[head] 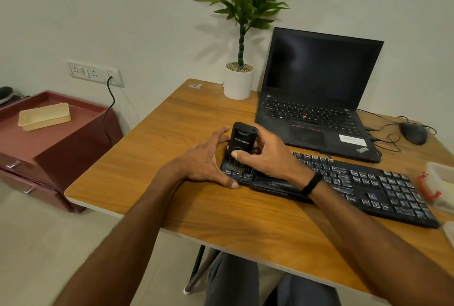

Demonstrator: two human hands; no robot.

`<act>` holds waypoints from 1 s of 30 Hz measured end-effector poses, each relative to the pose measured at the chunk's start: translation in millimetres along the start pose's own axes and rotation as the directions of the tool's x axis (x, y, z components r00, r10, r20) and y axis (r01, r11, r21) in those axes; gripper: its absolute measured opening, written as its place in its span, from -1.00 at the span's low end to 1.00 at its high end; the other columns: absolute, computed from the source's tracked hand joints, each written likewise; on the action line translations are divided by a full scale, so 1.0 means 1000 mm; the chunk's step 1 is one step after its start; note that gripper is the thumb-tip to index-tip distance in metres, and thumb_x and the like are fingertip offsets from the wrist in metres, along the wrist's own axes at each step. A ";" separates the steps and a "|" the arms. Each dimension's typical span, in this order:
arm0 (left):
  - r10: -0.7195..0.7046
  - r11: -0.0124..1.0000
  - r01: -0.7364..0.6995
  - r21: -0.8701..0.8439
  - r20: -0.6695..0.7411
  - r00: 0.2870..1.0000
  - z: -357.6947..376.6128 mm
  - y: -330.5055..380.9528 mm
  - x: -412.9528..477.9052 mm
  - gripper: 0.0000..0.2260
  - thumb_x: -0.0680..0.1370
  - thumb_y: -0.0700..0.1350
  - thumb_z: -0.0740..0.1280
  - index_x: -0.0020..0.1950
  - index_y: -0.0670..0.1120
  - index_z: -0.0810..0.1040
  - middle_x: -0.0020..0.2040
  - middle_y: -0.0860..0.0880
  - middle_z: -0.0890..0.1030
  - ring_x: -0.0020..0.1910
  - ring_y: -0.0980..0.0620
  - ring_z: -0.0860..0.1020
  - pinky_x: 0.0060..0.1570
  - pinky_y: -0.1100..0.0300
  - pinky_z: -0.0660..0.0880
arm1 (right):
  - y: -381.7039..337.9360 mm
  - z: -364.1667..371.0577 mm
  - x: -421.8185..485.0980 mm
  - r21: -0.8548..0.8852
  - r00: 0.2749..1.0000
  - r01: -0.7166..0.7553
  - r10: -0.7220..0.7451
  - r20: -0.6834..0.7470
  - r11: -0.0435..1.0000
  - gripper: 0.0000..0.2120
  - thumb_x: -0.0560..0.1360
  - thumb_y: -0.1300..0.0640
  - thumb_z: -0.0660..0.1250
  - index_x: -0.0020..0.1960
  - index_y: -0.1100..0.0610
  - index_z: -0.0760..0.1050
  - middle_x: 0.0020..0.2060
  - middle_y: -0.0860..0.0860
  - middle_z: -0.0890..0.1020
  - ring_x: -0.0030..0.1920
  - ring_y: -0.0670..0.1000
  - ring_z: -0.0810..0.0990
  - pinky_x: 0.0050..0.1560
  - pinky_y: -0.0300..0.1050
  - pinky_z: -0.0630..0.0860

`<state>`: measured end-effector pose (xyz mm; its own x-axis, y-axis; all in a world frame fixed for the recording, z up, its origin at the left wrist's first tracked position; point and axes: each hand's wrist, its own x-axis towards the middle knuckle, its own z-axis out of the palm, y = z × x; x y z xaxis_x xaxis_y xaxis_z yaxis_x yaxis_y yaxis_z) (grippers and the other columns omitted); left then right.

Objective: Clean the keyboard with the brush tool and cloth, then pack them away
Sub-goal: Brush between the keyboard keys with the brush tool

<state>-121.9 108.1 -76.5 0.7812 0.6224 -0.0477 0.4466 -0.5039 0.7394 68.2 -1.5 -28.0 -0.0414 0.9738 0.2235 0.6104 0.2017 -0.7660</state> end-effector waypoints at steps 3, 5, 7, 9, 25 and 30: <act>0.003 1.000 -0.004 0.016 0.038 0.999 0.000 -0.002 0.009 0.32 0.11 0.38 0.66 0.61 0.27 -0.14 0.62 0.12 0.22 0.59 0.02 0.21 0.55 -0.19 0.21 | 0.008 -0.001 -0.004 0.057 1.000 -0.013 0.014 -0.016 0.998 -0.43 0.42 -0.05 0.52 0.35 -0.16 0.37 0.16 -0.13 0.62 0.15 -0.13 0.62 0.14 -0.01 0.62; 0.012 0.999 -0.013 0.031 0.055 0.998 0.001 -0.005 0.012 0.32 0.12 0.39 0.66 0.62 0.27 -0.16 0.63 0.12 0.20 0.60 0.03 0.20 0.56 -0.19 0.19 | 0.010 -0.002 -0.006 0.062 1.000 0.003 -0.002 -0.018 0.998 -0.42 0.43 -0.02 0.52 0.37 -0.12 0.37 0.17 -0.12 0.61 0.16 -0.13 0.61 0.14 -0.03 0.62; 0.020 0.998 -0.024 0.052 0.067 0.998 0.000 -0.007 0.011 0.31 0.12 0.40 0.64 0.62 0.26 -0.16 0.63 0.11 0.21 0.59 0.02 0.21 0.56 -0.20 0.19 | 0.009 -0.002 -0.007 0.093 1.000 -0.002 -0.001 0.031 0.996 -0.43 0.43 0.02 0.53 0.37 -0.06 0.39 0.17 -0.09 0.62 0.15 -0.12 0.63 0.15 -0.04 0.62; 0.029 0.996 -0.035 0.082 0.073 0.997 -0.003 -0.008 0.010 0.31 0.13 0.40 0.63 0.62 0.25 -0.17 0.61 0.10 0.24 0.57 -0.01 0.22 0.55 -0.22 0.19 | 0.006 0.001 -0.008 0.122 0.996 -0.015 0.004 0.090 0.992 -0.42 0.43 0.04 0.53 0.38 0.02 0.41 0.17 -0.05 0.64 0.15 -0.11 0.64 0.15 -0.05 0.61; -0.010 0.997 0.003 0.079 0.086 0.996 -0.007 -0.004 0.004 0.36 0.10 0.37 0.63 0.64 0.23 -0.21 0.65 0.09 0.14 0.61 -0.03 0.13 0.58 -0.20 0.10 | -0.004 -0.020 -0.003 -0.162 0.989 0.022 0.001 0.146 0.987 -0.54 0.38 -0.07 0.55 0.24 -0.06 0.54 -0.03 -0.16 0.68 -0.02 -0.20 0.64 -0.02 -0.19 0.58; 0.058 0.982 -0.076 0.170 0.107 0.993 -0.006 -0.008 0.012 0.30 0.12 0.52 0.55 0.67 0.04 0.04 0.58 0.17 0.31 0.61 0.09 0.15 0.61 -0.14 0.05 | -0.005 0.018 -0.004 -0.054 0.992 0.089 -0.084 0.091 0.995 -0.52 0.42 -0.07 0.52 0.28 0.01 0.52 0.09 -0.11 0.66 0.08 -0.17 0.63 0.08 -0.13 0.60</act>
<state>-118.5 123.2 -79.3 0.8480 0.5244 -0.0766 0.4540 -0.6442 0.6156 51.1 -4.6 -35.3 -0.1645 0.9590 0.2308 0.6463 0.2815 -0.7092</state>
